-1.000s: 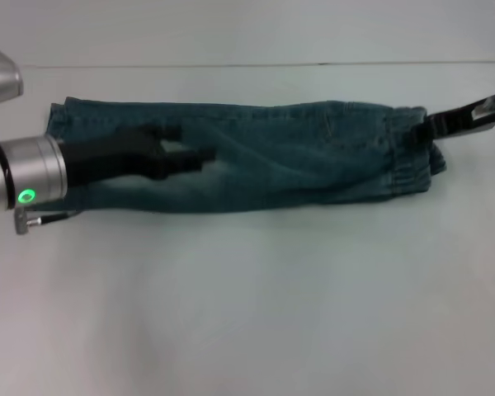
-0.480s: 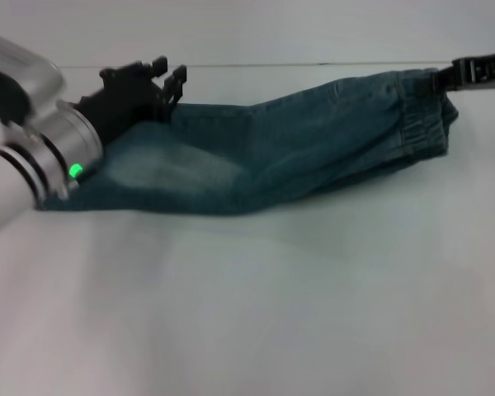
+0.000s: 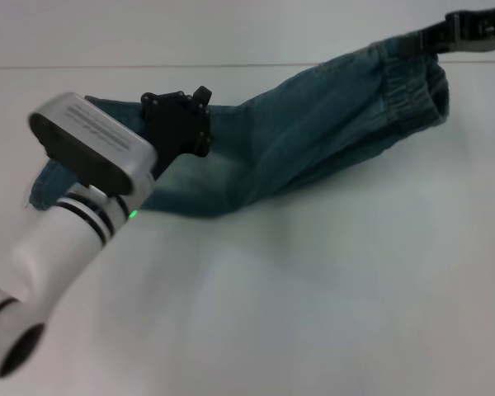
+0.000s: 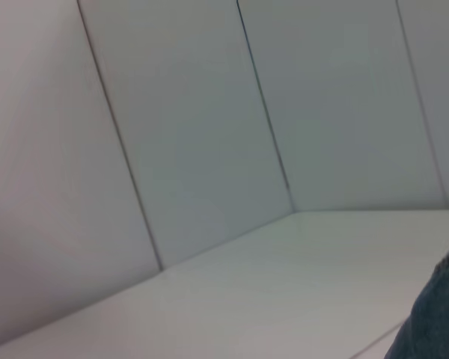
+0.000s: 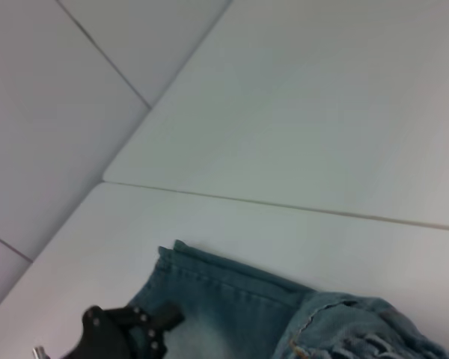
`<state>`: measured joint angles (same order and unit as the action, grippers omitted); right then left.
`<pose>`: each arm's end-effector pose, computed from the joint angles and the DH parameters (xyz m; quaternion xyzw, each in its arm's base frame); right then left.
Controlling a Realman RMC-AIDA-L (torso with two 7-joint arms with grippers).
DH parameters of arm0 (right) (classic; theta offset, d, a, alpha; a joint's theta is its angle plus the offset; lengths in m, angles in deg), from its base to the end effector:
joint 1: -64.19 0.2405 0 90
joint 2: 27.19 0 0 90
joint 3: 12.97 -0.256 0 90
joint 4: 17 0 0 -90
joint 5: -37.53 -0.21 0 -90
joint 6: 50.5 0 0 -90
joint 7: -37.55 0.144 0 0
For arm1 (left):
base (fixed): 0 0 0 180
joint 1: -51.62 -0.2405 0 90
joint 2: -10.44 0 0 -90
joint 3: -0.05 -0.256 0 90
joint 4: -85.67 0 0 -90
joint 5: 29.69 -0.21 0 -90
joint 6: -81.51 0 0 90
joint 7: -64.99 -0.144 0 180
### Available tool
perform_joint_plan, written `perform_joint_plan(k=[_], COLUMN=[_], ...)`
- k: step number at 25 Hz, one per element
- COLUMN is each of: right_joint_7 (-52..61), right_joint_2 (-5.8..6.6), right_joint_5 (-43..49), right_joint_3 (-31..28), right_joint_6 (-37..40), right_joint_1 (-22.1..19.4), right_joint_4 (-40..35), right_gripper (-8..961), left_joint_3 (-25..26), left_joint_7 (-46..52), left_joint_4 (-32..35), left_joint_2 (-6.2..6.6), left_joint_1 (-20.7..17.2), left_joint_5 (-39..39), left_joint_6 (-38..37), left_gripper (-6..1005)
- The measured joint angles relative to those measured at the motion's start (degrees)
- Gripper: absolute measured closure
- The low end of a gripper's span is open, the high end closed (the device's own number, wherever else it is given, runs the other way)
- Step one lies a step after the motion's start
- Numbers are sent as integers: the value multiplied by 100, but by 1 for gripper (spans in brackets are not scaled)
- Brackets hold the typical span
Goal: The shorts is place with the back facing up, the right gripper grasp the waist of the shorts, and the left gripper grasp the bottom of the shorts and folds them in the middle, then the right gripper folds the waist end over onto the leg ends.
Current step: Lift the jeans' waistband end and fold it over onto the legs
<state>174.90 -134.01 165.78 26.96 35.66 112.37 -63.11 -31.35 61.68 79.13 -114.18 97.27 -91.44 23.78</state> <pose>0.1911 0.4364 0.1054 -0.8517 0.4752 0.1515 0.1605 -0.2265 0.3810 -0.0993 -0.8353 -0.0858 -0.2236 0.4949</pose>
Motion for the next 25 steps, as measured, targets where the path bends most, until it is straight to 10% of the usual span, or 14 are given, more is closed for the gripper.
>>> perform_joint_plan(k=[8,25], right_joint_7=[169,245], right_joint_2=[-46,-103], right_joint_5=[-13,-316], right_joint_3=[-9,-44], right_joint_6=[146,571], right_joint_1=[286,487], right_joint_4=[-172,-540], right_gripper=[820,822], left_joint_3=[1605,3248], left_joint_7=[-2878,-2783], left_joint_4=[-1346,-2196], left_joint_2=[0,0], left_joint_1=[326,383], left_joint_5=[-112,-2514], left_joint_6=[263,1443], left_gripper=[999,995])
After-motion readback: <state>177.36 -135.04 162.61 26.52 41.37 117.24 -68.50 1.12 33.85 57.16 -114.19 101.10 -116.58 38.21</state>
